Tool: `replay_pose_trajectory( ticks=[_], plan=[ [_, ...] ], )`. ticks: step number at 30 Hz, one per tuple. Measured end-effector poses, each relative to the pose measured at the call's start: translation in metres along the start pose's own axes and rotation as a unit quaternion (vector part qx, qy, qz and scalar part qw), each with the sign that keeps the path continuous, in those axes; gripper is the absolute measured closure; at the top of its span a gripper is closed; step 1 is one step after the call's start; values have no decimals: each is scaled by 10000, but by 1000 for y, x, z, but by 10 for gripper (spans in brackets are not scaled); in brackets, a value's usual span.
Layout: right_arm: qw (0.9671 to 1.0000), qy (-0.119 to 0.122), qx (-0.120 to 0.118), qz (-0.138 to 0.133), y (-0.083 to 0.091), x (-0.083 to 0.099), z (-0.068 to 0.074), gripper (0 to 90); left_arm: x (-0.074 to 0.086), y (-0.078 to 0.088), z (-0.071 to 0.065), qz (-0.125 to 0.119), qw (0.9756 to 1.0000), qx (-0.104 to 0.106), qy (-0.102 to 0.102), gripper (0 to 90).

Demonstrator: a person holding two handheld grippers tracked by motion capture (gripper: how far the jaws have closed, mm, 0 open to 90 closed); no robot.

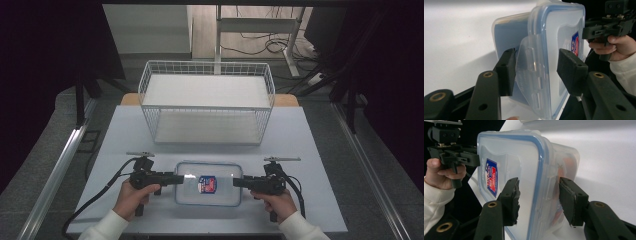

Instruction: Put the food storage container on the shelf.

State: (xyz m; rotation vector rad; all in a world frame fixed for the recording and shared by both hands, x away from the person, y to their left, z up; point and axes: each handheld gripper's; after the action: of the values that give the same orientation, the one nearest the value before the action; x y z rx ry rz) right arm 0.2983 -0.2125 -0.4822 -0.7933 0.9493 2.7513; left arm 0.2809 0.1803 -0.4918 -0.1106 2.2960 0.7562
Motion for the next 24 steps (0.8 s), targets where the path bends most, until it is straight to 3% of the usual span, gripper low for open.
replay_pose_trajectory(
  ticks=[8, 19, 24],
  plan=[
    [10000, 51, -24, -81, 0, -2, 2, 520, -2, 1, -2, -42, 10000, -46, -25, 506],
    [9993, 316, 9, -213, 2, -19, 3, 521, -19, 1, 1, -113, 9997, -133, -190, 504],
    [9979, 586, 66, -255, -4, -42, 2, 520, -35, 1, 13, -221, 9992, -201, -262, 503]
  ],
)
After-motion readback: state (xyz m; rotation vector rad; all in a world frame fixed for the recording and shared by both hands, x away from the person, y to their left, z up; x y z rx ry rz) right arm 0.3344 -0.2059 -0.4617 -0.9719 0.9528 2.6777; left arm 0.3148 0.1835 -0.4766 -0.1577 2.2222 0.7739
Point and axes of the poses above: each handheld gripper's, and its own axes: y roughly backward along the jaws, x roughly out of its underside, z roughly to its left, and after that the axes turned 6 degrees about -y, right-handed
